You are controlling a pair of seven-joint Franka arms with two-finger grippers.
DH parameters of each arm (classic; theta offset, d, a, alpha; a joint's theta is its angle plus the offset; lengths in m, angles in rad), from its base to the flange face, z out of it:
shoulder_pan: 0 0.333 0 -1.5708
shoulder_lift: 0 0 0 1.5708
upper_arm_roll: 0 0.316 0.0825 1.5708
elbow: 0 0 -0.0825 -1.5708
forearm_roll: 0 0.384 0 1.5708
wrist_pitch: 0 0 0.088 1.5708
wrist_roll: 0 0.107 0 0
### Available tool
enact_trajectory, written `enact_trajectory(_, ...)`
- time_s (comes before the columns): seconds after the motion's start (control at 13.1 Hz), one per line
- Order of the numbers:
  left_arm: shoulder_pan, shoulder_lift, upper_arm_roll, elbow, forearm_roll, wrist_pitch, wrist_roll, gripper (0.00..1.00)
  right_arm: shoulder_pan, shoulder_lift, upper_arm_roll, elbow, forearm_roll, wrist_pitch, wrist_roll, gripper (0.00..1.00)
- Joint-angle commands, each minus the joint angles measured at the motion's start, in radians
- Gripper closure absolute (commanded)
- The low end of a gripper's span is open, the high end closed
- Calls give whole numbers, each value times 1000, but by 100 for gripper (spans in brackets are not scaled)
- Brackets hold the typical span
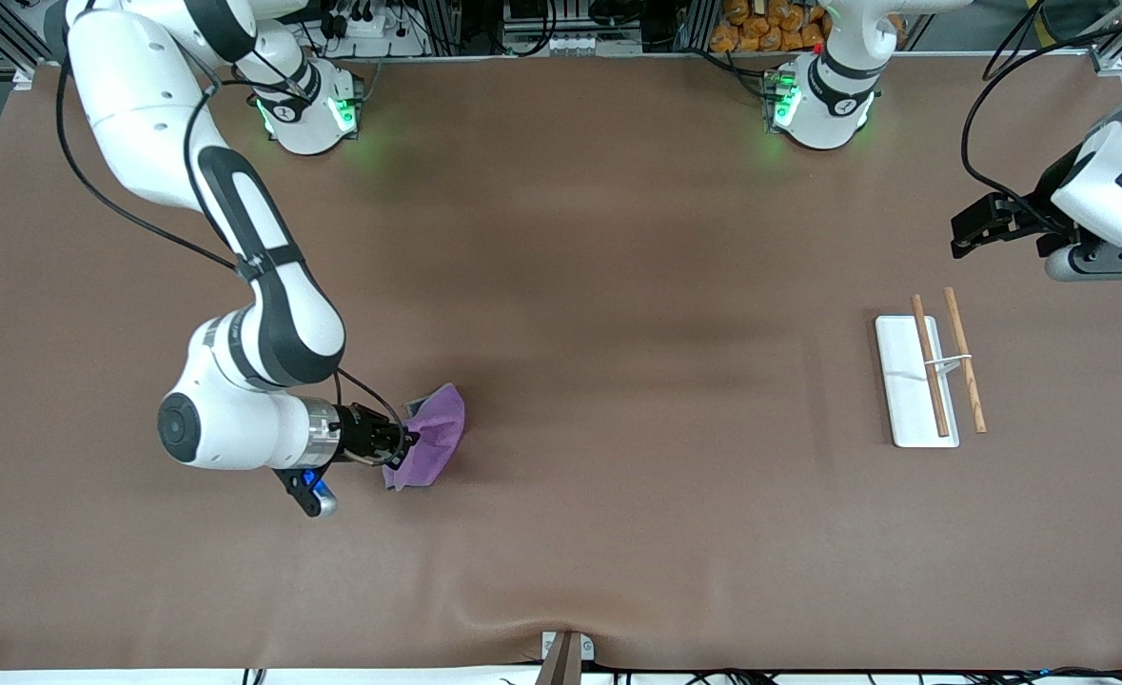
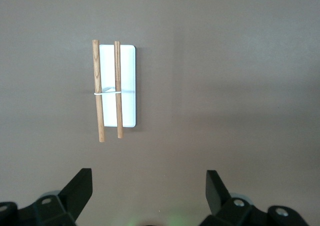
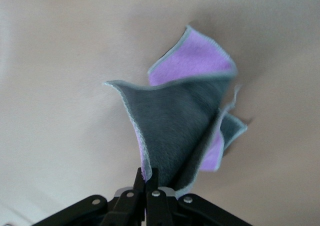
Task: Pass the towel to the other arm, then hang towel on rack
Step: 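Lift the towel with the right gripper toward the table middle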
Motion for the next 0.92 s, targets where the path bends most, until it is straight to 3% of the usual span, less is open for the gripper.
enact_trajectory(0.0,1,-12,-1,1,6,2,7,0,41,-48,12,3,35,-14,145,100)
enact_trajectory(0.38,-1,-12,-1,1,6,-4,-5,0,112,-63,72,120,32,-8,471,100)
enact_trajectory(0.84,-1,-3,-3,-2,-32,-24,-5,0,211,-63,72,229,32,44,846,100)
